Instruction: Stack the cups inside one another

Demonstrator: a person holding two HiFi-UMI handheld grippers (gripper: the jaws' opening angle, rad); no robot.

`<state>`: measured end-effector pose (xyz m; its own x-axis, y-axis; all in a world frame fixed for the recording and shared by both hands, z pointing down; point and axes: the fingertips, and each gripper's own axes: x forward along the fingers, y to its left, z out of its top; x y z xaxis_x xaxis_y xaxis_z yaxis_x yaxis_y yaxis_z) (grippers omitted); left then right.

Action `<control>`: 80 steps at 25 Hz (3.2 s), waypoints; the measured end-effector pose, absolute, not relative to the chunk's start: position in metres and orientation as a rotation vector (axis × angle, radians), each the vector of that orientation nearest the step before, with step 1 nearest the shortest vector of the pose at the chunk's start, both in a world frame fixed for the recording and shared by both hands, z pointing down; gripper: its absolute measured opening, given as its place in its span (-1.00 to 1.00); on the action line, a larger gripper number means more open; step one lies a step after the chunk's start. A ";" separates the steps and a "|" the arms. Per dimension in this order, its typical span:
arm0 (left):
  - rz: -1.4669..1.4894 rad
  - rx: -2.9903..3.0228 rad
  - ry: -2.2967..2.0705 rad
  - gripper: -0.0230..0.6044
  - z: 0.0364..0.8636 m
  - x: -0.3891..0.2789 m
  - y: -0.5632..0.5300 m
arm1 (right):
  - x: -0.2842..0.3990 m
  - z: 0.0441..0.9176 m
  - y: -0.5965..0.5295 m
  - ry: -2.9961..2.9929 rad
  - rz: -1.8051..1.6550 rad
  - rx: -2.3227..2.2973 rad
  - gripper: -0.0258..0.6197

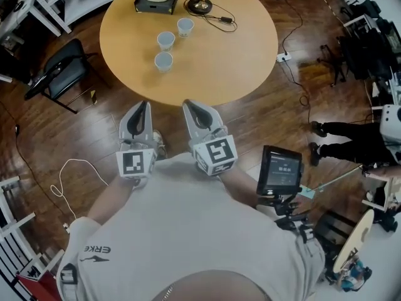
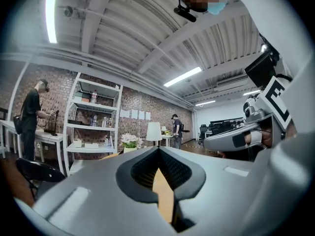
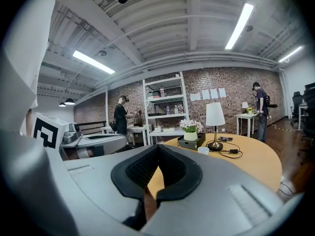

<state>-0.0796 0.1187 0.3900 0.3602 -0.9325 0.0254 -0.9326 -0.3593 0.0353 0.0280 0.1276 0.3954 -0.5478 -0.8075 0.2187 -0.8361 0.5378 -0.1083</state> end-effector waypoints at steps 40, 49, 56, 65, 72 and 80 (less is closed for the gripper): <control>0.264 2.573 -1.560 -0.92 0.467 -0.089 -0.063 | 0.020 0.475 -0.047 -2.394 0.454 1.429 -0.88; 0.440 2.517 -1.488 -0.92 0.528 -0.082 -0.063 | 0.016 0.536 -0.047 -2.315 0.567 1.325 -0.88; 0.514 2.471 -1.465 -0.92 0.561 -0.084 -0.061 | 0.014 0.566 -0.045 -2.297 0.618 1.265 -0.87; 0.617 2.476 -1.398 -0.92 0.592 -0.080 -0.055 | 0.004 0.584 -0.043 -2.334 0.641 1.121 -0.38; 0.667 2.464 -1.370 -0.92 0.611 -0.082 -0.055 | -0.014 0.614 -0.040 -2.304 0.597 0.969 0.16; 0.682 2.454 -1.382 -0.92 0.610 -0.085 -0.049 | -0.027 0.622 -0.051 -2.276 0.471 0.968 0.25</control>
